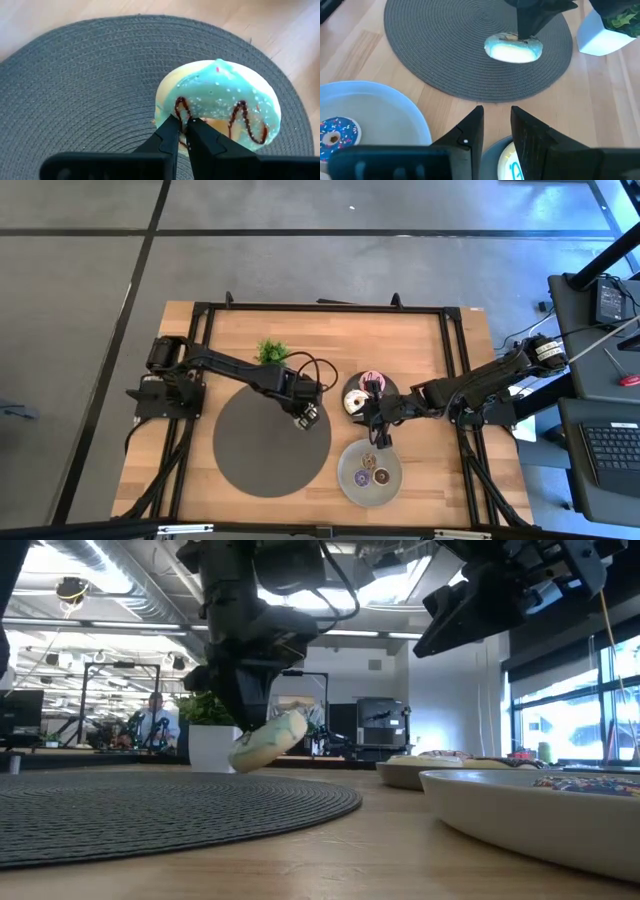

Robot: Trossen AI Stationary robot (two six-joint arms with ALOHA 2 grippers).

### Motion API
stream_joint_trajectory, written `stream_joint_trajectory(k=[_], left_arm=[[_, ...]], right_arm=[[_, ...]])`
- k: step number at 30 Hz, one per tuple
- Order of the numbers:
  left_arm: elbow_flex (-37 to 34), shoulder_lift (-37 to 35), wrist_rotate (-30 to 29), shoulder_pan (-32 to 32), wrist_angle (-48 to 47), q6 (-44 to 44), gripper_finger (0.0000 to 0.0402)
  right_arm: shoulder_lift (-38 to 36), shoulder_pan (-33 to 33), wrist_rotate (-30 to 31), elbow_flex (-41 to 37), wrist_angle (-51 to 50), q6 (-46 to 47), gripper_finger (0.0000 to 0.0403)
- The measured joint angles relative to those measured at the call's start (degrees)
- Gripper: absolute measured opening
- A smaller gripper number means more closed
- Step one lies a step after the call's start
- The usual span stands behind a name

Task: Pick & Place donuts
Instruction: Put the large light blue donut on the black plate

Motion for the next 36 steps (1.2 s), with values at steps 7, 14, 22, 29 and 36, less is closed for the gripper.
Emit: stream_joint_trajectory(k=[7,14,22,29,36], left_arm=[[0.00,-0.01,1.58,0.00,-0.09,0.74,0.0047],[0.00,-0.01,2.65,-0.04,1.14,1.51,0.0086],[0.00,-0.05,2.72,-0.04,6.88,1.98,0.0131],[0.00,-4.28,1.73,-1.04,1.66,9.04,0.0141],[0.00,-7.48,-11.94,-8.93,2.98,23.24,0.0137]], right_arm=[[0.00,0.00,0.00,0.00,0.03,0.03,0.0100],[0.00,0.00,0.00,0.00,0.05,0.15,0.0100],[0.00,0.00,0.00,0.00,-0.10,0.04,0.0100],[0.00,0.02,-0.01,0.00,2.97,1.58,0.0100],[0.11,-0.54,-0.44,0.00,7.56,1.53,0.0100]])
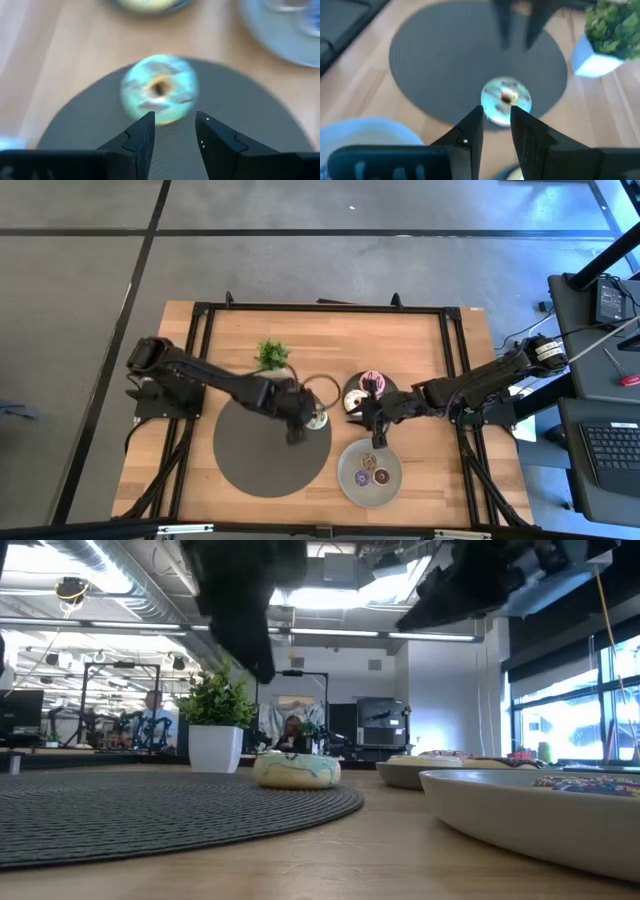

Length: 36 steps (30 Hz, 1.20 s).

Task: Pick & Place donuts
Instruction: Put the large light blue donut on the black plate

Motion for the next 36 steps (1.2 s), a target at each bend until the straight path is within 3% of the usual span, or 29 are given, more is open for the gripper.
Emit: stream_joint_trajectory(k=[5,9,13,19,26,36], left_arm=[[0.00,-0.28,-0.83,-4.45,7.79,11.44,0.0140],[-1.93,-1.42,-3.06,-5.64,10.00,13.40,0.0141],[-9.86,-5.56,-5.10,-6.21,17.48,12.65,0.0138],[-24.58,-17.36,-4.85,-6.26,37.49,14.07,0.0138],[-32.97,-27.79,-5.06,-6.26,53.14,21.91,0.0137],[-34.75,-29.29,-4.96,-6.61,52.31,20.27,0.0136]], right_arm=[[1.55,-3.21,-6.76,0.00,6.87,0.26,0.0113],[4.32,-5.11,-7.02,0.00,11.93,0.41,0.0152],[6.56,-6.19,-7.02,0.00,17.19,0.02,0.0193],[6.84,-7.17,-7.17,0.00,17.78,0.00,0.0226],[9.14,-9.98,-7.12,3.06,16.83,-1.24,0.0218],[23.73,-11.54,-11.09,11.42,14.25,0.02,0.0194]])
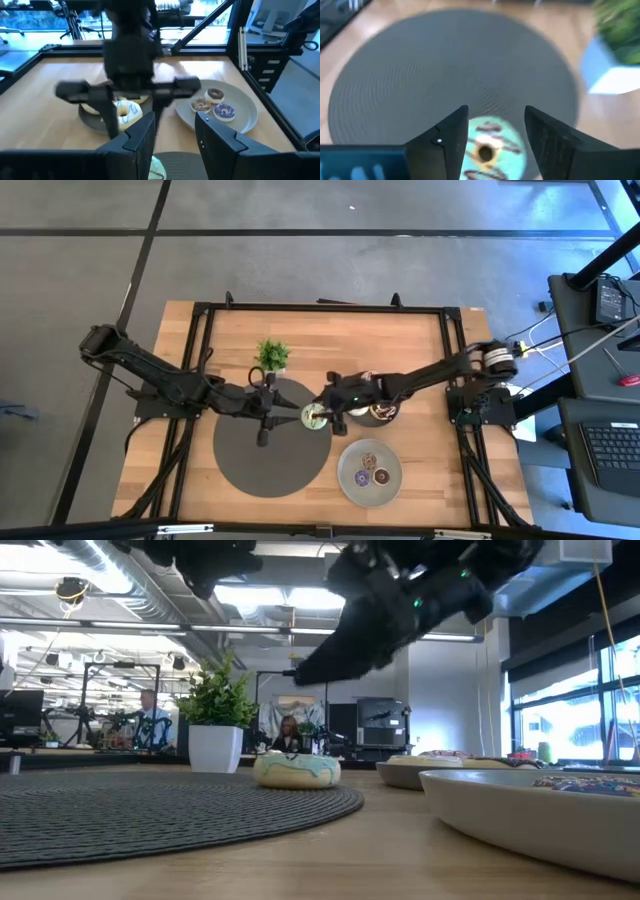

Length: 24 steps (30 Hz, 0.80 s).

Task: Pick & Place donuts
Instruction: Put the large light blue donut on the black plate

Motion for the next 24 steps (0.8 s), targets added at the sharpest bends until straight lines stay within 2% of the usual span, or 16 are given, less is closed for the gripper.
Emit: stream_joint_trajectory(k=[6,10,12,24], left_arm=[[-0.09,0.00,-0.01,0.07,-0.74,-0.02,0.0132],[-0.09,0.02,-0.02,0.07,-0.81,-0.02,0.0133],[-0.09,0.02,-0.02,0.07,-1.34,-0.02,0.0135],[-0.09,0.02,-0.13,0.07,-1.72,-0.02,0.0132]], right_arm=[[5.66,-0.16,0.51,4.99,-8.91,0.15,0.0190],[8.01,-0.23,5.41,7.22,-11.47,-0.34,0.0190],[8.97,-0.26,5.58,8.16,-12.61,-1.21,0.0190],[10.19,-0.25,6.10,8.93,-16.16,0.46,0.0190]])
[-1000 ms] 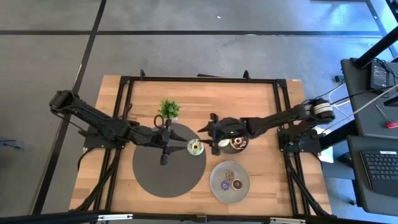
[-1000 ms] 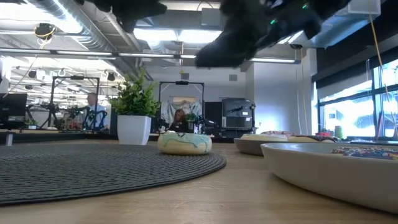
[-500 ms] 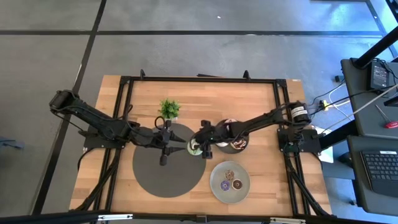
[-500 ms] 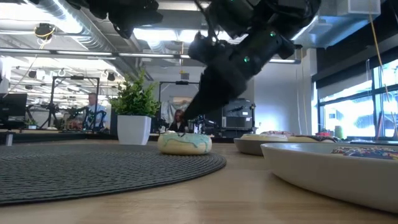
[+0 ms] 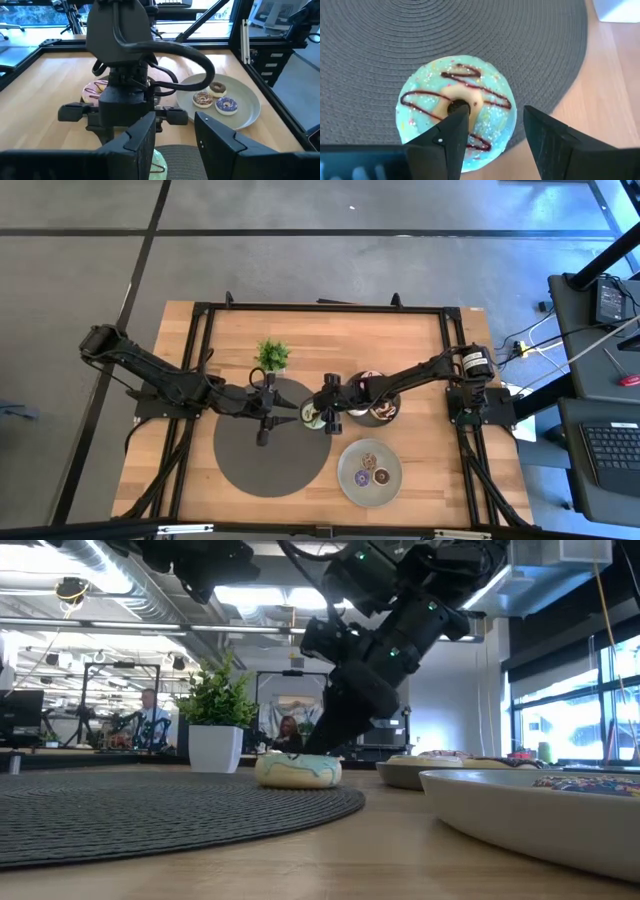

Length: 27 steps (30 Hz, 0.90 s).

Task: Pick & Place donuts
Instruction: Put the large light blue donut on the black plate

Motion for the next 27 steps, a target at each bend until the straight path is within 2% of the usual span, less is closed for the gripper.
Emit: stream_joint_trajectory(k=[16,20,27], left_arm=[[0.00,0.00,-0.02,0.00,0.06,0.00,0.0132],[0.00,0.02,-0.04,0.00,0.06,0.00,0.0135],[0.00,0.02,-0.04,0.00,0.06,0.00,0.0135]], right_arm=[[0.55,-0.22,-0.04,-0.02,-0.13,2.95,0.0186],[0.55,-0.35,-0.11,-0.02,-0.79,2.99,0.0158],[0.55,-0.36,-0.07,-0.02,-0.87,2.94,0.0084]])
